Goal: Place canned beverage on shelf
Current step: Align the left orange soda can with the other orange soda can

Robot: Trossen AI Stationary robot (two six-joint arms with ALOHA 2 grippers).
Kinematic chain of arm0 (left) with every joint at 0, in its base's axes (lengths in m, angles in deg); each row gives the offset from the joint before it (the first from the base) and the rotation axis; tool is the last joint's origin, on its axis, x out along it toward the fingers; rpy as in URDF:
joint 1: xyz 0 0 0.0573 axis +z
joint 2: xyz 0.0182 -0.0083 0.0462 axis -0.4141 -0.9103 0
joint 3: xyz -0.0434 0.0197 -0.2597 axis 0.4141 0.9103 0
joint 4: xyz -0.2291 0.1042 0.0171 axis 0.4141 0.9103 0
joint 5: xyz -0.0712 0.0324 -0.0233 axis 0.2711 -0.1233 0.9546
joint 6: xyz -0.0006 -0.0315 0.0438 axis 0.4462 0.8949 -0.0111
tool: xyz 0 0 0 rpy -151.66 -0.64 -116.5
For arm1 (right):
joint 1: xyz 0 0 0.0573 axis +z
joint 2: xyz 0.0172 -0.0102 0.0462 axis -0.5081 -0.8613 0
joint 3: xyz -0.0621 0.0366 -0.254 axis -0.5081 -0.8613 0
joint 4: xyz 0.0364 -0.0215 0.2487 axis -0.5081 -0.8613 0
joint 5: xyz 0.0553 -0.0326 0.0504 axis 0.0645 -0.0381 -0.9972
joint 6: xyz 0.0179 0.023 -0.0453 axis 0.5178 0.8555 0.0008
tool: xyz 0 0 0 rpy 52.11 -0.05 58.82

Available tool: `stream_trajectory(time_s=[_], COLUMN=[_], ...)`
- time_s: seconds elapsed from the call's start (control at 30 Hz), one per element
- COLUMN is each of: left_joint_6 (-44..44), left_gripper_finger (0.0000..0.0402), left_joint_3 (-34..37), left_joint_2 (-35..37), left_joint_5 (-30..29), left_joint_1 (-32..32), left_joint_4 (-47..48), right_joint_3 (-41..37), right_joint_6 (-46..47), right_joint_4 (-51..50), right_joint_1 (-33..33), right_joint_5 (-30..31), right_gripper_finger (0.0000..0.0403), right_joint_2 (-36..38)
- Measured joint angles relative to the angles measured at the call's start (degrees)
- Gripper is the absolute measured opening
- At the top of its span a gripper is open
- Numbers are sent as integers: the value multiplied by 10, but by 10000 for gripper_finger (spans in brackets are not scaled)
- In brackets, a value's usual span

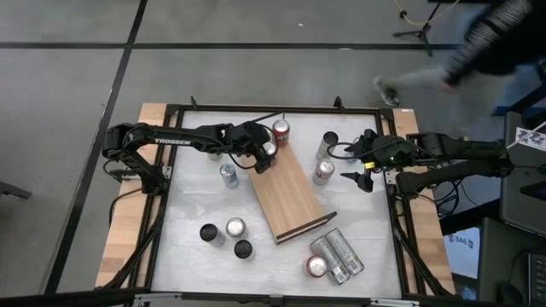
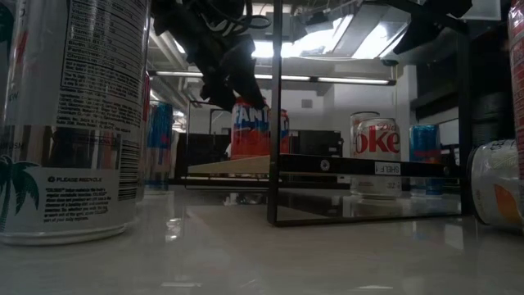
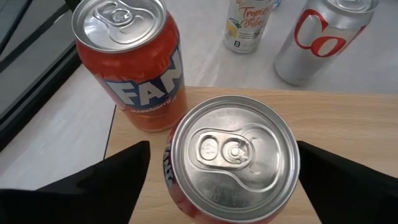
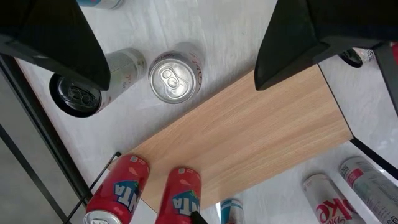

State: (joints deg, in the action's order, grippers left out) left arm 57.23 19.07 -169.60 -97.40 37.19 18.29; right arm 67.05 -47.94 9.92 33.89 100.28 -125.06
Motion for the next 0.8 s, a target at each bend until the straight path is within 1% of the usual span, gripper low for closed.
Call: stream_trajectory(time_s=[0.13, 0.53, 0.8], left_joint_6=[0, 0, 0], left_gripper_finger=[397, 399, 399], left_joint_3=[0, 0, 0], left_joint_2=[0, 2, 41], left_joint_5=[0, 0, 0], left_joint_1=[0, 0, 0], left_joint_4=[0, 0, -1], right_joint_3=[0, 0, 0], right_joint_6=[0, 0, 0], right_joint_4=[0, 0, 0], right_joint_1=[0, 0, 0], right_joint_5=[0, 0, 0], right_gripper_finger=[392, 392, 392], right_joint_2=[0, 0, 0])
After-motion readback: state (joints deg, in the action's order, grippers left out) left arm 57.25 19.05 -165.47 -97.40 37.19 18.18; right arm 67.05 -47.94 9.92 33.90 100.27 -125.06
